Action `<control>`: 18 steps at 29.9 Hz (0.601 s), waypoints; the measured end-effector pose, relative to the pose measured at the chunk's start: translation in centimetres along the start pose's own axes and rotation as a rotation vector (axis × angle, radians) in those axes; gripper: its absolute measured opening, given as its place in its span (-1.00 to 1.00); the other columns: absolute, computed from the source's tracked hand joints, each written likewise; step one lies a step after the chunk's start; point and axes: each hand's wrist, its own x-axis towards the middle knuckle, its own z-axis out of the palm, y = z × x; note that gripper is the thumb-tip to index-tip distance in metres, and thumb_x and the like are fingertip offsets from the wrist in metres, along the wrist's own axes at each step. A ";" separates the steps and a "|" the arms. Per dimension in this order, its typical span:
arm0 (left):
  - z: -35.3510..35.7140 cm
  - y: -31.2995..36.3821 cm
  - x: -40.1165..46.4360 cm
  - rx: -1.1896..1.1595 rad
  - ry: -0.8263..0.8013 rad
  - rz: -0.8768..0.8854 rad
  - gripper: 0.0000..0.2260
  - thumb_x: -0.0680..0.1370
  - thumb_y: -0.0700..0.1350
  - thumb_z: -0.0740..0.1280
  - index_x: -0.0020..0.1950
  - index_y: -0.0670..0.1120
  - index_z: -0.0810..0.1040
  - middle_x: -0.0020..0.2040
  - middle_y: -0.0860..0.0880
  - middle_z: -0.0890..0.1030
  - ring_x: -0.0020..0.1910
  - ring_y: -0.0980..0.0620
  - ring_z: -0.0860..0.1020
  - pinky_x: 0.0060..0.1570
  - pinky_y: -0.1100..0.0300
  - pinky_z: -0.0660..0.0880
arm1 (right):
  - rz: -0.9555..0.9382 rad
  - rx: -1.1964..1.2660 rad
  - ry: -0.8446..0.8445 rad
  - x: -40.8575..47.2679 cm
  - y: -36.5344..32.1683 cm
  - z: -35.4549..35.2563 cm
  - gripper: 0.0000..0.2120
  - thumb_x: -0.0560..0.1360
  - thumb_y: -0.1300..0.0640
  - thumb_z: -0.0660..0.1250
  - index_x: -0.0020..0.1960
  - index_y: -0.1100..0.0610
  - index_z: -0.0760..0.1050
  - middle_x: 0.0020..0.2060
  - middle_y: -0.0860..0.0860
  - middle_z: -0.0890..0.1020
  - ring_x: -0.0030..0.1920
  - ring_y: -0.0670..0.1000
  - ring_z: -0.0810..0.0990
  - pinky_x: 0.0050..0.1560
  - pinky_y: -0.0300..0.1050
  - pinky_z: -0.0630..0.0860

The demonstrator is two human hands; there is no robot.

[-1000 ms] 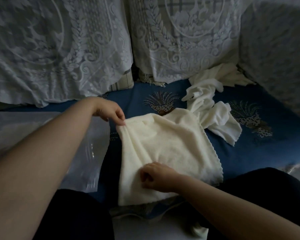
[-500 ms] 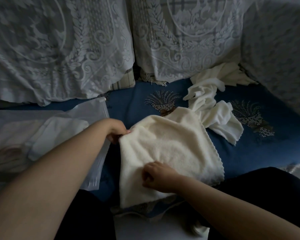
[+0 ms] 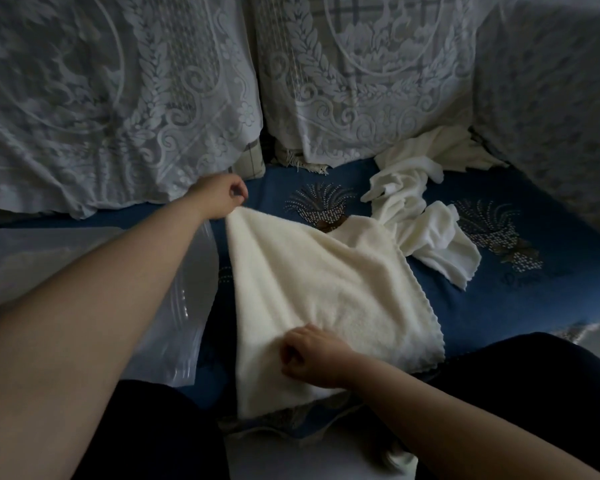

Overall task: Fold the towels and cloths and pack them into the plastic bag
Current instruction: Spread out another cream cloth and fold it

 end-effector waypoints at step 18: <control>13.4 -0.8 -13.6 -0.826 -0.165 -0.622 -0.49 0.49 -0.03 0.43 0.31 -0.30 0.42 0.22 -0.19 0.55 0.10 -0.12 0.55 0.12 0.05 0.50 | 0.967 0.402 0.368 -5.3 10.1 -9.1 -0.40 0.40 -0.05 0.42 0.28 0.30 0.37 -0.16 0.08 0.50 -0.18 0.07 0.47 -0.12 -0.06 0.40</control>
